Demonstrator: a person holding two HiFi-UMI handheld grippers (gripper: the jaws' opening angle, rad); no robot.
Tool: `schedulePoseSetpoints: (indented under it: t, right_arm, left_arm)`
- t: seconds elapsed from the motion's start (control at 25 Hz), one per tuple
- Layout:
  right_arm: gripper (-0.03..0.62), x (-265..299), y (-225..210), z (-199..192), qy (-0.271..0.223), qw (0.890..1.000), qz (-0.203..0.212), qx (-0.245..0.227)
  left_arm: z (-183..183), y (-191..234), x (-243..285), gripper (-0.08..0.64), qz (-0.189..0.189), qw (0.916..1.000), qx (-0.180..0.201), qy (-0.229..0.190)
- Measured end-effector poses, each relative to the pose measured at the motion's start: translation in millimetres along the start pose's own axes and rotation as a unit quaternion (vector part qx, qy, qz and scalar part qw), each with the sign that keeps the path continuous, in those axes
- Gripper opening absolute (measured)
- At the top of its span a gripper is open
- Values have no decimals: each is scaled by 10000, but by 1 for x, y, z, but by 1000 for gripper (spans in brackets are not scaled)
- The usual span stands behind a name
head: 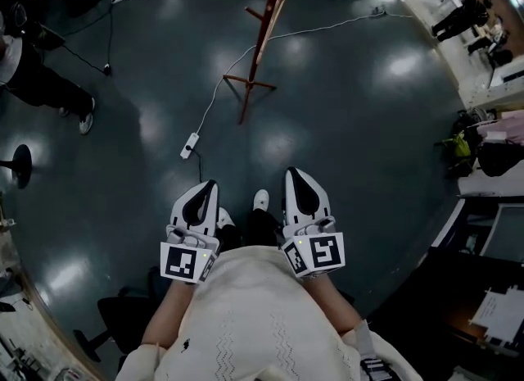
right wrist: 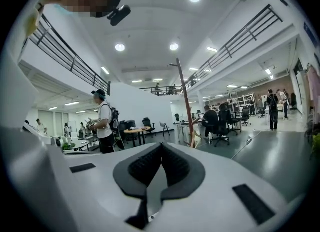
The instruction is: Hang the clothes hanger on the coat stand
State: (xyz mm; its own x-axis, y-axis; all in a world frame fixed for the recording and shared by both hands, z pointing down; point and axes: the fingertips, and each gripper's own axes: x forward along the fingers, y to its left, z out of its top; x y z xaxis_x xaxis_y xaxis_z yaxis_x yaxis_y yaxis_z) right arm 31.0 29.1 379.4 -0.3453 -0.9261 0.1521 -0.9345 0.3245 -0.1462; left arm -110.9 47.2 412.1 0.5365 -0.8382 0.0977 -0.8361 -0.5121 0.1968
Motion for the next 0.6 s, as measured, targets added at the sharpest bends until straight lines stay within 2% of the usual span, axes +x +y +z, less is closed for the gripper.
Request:
schedulePoseSetpoints:
  t: [0.32,0.6]
  right_arm:
    - [18,-20,-13,20,-182,9998,94,-78]
    - [18,-47,-54,17,-53,9999,114,-29]
  left_arm:
    - [3,-28,12,12,10,10000,64,-75]
    - [-6,-75,33,11,9,9999,103,37]
